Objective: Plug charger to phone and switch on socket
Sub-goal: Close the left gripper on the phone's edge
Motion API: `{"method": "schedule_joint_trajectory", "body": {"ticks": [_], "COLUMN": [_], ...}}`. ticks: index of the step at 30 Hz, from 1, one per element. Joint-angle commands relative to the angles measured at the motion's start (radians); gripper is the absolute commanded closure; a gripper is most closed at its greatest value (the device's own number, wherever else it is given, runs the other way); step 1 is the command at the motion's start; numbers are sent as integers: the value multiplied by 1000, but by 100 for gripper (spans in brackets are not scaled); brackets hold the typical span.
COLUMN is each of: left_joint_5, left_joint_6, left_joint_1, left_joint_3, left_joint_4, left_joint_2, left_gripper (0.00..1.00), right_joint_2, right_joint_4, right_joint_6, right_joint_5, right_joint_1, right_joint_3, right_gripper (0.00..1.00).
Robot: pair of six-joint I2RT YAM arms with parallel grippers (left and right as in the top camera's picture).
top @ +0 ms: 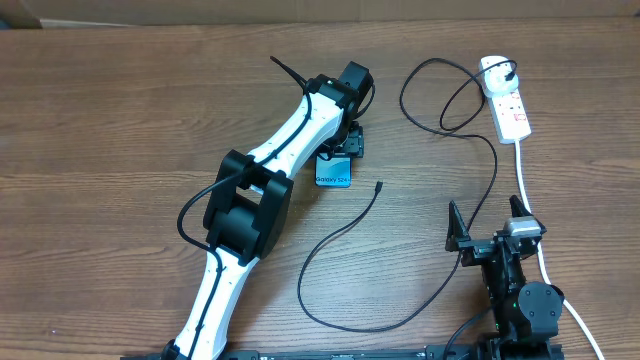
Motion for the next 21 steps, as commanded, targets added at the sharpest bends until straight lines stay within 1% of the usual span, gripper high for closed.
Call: {"method": "schedule_joint_trajectory", "body": {"ticks": [1, 9, 14, 15, 17, 21], "left_joint_5": [27, 28, 28, 28, 28, 28], "left_joint_6": [4, 4, 4, 4, 4, 4], "left_joint_1": [7, 7, 7, 7, 7, 7], "left_joint_3": [-39, -39, -39, -39, -39, -39], "left_joint_4": [0, 2, 5, 5, 8, 8], "left_joint_2": [41, 41, 41, 41, 41, 41], "left_gripper": [22, 19, 19, 20, 24, 27], "right_joint_2": [-12, -12, -12, -12, -12, -12], "right_joint_4": [7, 7, 7, 7, 7, 7], "right_joint_6": [-1, -1, -1, -1, -1, -1], "right_joint_5": [6, 6, 6, 6, 6, 6], "right_joint_1": [6, 6, 6, 6, 6, 6], "right_joint_3": [-10, -10, -10, -10, -10, -10], "right_gripper": [0, 0, 0, 0, 0, 0]}}
